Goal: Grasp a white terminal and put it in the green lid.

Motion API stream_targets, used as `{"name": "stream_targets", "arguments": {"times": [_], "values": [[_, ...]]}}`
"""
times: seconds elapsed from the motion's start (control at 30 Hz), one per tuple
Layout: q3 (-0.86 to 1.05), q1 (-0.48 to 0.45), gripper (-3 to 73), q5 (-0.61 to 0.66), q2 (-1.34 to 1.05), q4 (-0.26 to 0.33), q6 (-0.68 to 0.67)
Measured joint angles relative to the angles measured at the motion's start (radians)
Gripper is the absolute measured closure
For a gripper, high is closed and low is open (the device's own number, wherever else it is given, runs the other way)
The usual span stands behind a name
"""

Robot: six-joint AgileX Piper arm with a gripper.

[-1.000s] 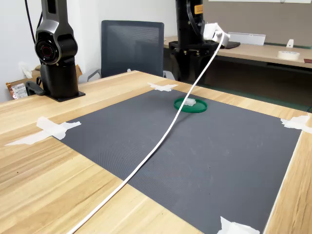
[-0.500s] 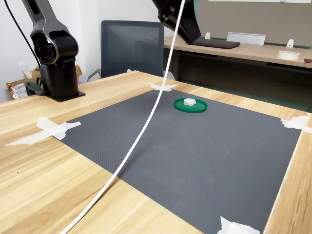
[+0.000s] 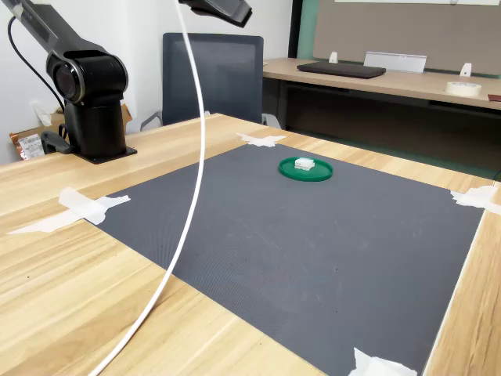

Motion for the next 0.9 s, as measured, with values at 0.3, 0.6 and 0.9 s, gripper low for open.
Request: {"name": "stream_targets", "arguments": {"times": [0.3, 0.6, 0.9], "values": [[0.143, -0.113, 72.0, -0.036, -0.228, 0.201, 0.012], [0.317, -0.144, 72.1, -0.036, -0.39, 0.21, 0.002], [0.446, -0.145, 72.1, -0.035, -0.514, 0.21, 0.0]]}}
